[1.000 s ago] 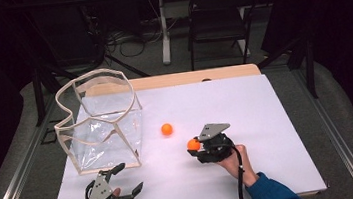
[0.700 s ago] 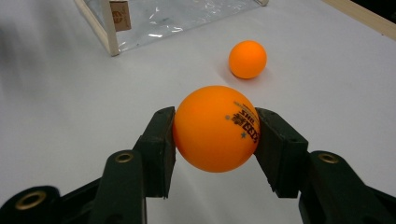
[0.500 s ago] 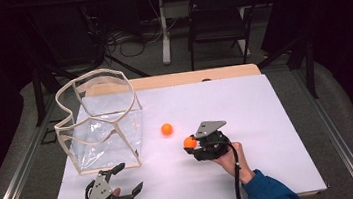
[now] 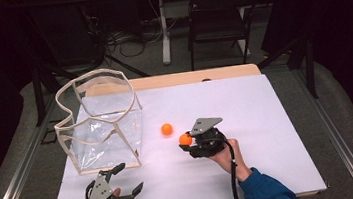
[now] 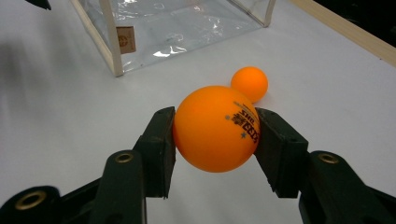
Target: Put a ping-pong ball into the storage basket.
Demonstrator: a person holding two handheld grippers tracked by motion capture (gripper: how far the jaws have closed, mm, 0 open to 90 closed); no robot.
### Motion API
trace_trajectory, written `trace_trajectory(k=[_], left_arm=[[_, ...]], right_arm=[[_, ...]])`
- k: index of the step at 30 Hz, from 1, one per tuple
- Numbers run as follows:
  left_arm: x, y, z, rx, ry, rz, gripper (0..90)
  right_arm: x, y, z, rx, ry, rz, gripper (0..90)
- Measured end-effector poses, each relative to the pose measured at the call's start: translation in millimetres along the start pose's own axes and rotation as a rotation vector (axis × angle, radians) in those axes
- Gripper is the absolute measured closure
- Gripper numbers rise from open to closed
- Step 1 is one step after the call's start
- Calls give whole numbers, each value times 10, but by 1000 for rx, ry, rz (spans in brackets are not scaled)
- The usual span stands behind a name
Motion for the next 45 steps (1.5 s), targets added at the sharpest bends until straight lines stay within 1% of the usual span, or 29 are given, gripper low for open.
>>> trace_trajectory(k=[4,8,10,12,13,16,19,22,29,35,43,45], left_arm=[[-5,5,3,2,0,-1,160],[-6,3,5,2,2,1,160],[-1,3,6,9,2,0,160],[-2,3,8,9,2,0,160],[-5,2,11,5,3,1,160],[-3,4,7,9,1,0,160],[-6,-7,11,4,2,-3,160],[0,-6,6,4,2,4,160],[-5,-6,13,4,3,-3,160],[-3,-16,9,2,9,3,160],[-13,-9,18,3,10,-1,160],[-6,-8,11,6,5,-2,160]], right_arm=[[-75,-19,-12,-6,12,1,506],[-106,-35,-25,-12,7,7,506],[-145,-47,-35,-16,9,9,506],[-161,-53,-37,-17,10,12,506],[-201,-56,-41,-18,14,20,506],[-249,-67,-43,-26,21,16,506],[-283,-78,-38,-26,21,23,506],[-320,-78,-35,-30,26,24,506],[-429,-75,-46,-30,37,29,507],[-520,-94,-50,-34,42,42,506],[-595,-112,-60,-35,41,57,506],[-611,-116,-55,-40,44,55,507]])
Point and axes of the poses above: each handheld gripper's, and its own axes: z roughly backward along the jaws, x roughly out of its underside, y roughly to its right, the point moved 8 cm from there along -z, roughly forward along the jaws, and after that the axes turned 9 degrees about -z, right-handed, at the moved point
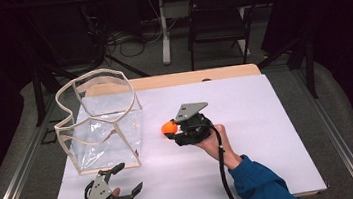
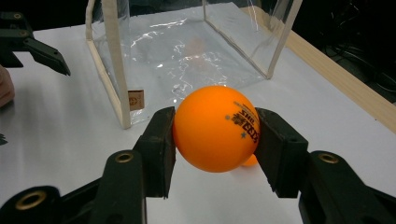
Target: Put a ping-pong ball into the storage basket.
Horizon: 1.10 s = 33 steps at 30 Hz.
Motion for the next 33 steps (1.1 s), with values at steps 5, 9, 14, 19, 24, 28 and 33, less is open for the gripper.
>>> trace_trajectory(k=[5,9,14,19,24,28,33], left_arm=[[1,-7,10,-6,3,5,160],[-4,1,8,-1,3,1,160],[7,-15,7,-4,2,4,160],[3,-5,7,-3,2,2,159],[3,3,-2,0,1,4,160],[5,-1,-4,0,0,3,160],[-3,0,-1,-3,3,-2,160]], right_arm=[[-21,0,7,-8,-1,0,507],[-60,-9,-26,-2,-1,14,507],[-122,-14,-29,-5,-1,20,507],[-184,-1,-15,2,4,33,507],[-248,-9,10,8,8,43,507],[-289,-4,22,2,12,44,507],[-336,-5,32,-2,18,43,507]])
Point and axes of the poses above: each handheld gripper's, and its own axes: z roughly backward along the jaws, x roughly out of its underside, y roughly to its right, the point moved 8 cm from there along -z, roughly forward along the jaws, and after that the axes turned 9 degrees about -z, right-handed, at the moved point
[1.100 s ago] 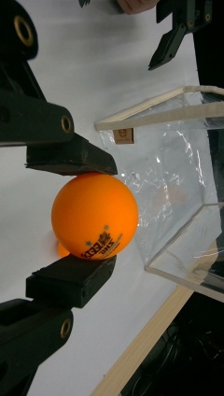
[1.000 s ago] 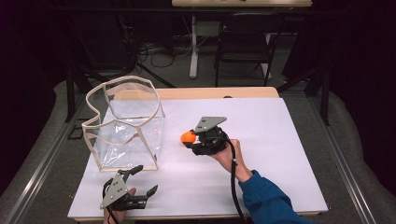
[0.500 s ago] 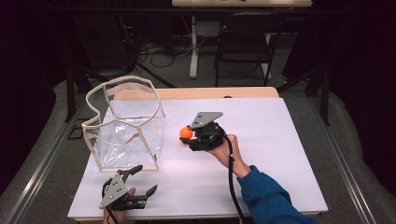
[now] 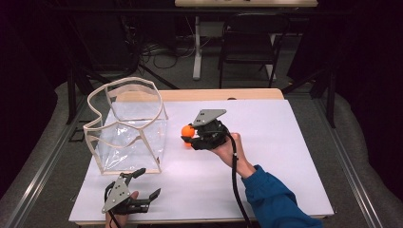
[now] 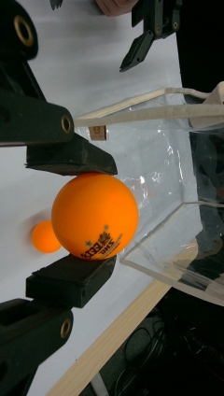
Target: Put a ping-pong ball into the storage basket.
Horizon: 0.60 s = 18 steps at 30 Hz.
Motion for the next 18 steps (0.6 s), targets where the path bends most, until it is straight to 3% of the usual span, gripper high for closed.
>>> trace_trajectory(k=[18], left_arm=[[7,2,-4,3,-4,0,160]], right_arm=[[-177,38,22,5,-2,11,507]])
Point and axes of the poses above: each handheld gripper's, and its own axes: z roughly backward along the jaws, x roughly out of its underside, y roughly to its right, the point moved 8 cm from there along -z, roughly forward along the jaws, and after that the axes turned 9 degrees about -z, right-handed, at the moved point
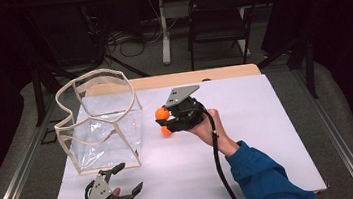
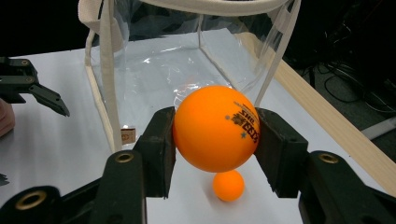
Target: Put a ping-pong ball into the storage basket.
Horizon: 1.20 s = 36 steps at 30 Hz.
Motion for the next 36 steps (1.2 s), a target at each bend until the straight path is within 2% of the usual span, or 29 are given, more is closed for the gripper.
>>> trace_trajectory(k=[11,22,36], left_arm=[[-7,-4,2,-3,11,6,160],[-10,1,-1,-1,13,5,160],[-17,-3,15,-1,22,11,160]], right_arm=[[-140,-14,-8,-11,7,9,507],[-153,28,-39,-6,-10,3,508],[-447,10,-10,1,6,24,509]])
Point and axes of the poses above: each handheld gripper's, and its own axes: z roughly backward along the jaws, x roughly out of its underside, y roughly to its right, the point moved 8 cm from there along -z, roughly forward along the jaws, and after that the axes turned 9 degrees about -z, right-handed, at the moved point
